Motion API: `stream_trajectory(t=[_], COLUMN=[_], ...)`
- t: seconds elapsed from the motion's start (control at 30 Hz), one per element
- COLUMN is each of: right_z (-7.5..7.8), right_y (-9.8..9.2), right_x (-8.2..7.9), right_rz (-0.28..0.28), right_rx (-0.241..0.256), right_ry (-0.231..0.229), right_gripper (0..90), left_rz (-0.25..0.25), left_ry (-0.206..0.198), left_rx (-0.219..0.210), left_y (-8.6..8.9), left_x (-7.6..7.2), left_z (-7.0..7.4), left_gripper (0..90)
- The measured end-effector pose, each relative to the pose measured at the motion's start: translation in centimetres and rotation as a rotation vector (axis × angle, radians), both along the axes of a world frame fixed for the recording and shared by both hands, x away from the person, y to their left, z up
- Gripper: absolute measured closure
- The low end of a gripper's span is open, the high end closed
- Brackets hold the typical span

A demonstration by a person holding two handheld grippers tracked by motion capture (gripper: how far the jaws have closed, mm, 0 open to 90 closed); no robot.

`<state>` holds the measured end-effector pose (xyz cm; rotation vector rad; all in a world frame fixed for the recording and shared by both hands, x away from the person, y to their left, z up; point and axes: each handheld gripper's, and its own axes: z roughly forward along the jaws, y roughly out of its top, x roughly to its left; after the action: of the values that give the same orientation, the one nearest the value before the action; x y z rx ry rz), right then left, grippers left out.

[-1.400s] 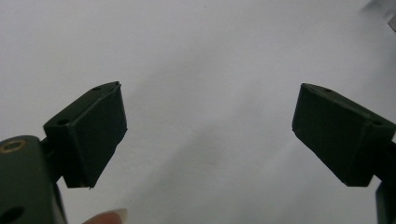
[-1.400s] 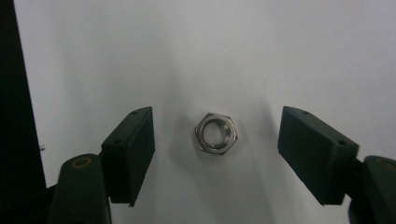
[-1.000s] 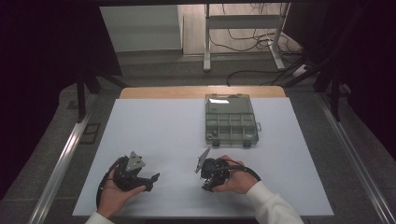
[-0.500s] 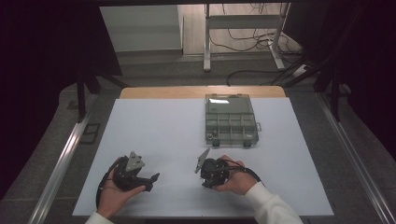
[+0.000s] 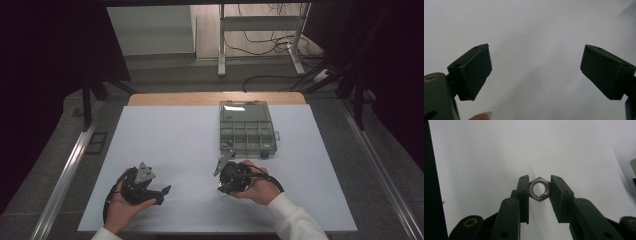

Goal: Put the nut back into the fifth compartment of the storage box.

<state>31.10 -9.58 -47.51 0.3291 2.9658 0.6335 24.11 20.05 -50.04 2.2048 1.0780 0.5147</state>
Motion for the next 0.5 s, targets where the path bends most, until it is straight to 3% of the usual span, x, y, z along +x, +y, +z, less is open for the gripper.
stream_trajectory(t=[0.5], right_z=[0.72], right_y=[-0.27], right_x=[0.51], right_rz=[-0.029], right_rx=[0.021], right_ry=[-0.022], right_gripper=[70.3], left_rz=[0.002], left_ry=[0.001], left_rx=[-0.003], left_y=[0.1], left_x=[0.03], left_z=[0.0], left_gripper=[10.5])
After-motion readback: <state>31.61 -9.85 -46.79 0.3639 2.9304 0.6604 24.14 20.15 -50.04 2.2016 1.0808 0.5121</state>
